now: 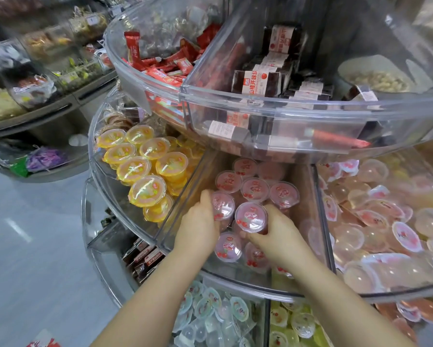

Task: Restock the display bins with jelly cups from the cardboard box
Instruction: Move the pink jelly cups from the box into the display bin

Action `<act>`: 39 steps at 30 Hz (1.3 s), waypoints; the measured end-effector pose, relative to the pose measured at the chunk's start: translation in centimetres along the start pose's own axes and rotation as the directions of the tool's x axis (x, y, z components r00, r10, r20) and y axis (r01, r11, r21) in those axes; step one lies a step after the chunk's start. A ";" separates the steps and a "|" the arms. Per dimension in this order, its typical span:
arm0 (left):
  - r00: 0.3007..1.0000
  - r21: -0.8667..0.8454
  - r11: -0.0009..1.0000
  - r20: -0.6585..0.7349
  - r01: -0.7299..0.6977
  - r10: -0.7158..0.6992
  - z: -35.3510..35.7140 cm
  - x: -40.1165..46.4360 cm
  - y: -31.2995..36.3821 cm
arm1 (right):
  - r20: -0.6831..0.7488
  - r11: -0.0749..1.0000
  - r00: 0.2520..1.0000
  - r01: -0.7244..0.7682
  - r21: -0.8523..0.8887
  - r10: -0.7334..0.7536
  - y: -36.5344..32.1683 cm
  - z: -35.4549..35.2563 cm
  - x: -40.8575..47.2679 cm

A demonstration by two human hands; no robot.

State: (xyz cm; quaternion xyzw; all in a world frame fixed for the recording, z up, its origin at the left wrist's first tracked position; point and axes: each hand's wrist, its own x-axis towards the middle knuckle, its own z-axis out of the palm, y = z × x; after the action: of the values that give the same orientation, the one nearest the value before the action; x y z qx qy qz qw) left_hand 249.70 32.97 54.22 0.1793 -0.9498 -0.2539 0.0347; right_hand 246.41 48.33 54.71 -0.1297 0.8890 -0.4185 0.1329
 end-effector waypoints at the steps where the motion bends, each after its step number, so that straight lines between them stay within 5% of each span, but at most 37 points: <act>1: 1.000 0.028 0.999 -0.010 -0.021 0.021 0.0 0.1 -0.2 | -0.003 1.000 1.000 0.015 0.000 -0.015 0.0 0.0 -0.1; 29: 0.996 0.027 0.999 0.091 -0.028 0.026 -1.0 -0.6 -0.5 | -0.001 0.999 0.999 0.050 0.004 -0.050 0.2 0.3 0.0; 34: 0.998 -0.122 0.990 0.004 -0.064 0.065 -3.5 -3.4 -0.8 | -0.032 0.993 0.999 -0.032 -0.109 0.029 -0.3 -1.6 -1.9; 39: 0.992 -0.471 0.876 -0.111 -0.110 0.065 -6.4 -8.3 -2.9 | -0.089 0.944 0.951 0.275 -0.185 -0.295 -4.2 -2.1 -5.1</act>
State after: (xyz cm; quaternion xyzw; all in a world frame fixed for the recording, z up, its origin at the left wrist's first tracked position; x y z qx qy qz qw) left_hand 259.36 30.60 58.55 0.1338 -0.8629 -0.4689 0.1326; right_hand 250.93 48.99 59.88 -0.2434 0.8995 -0.3628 0.0078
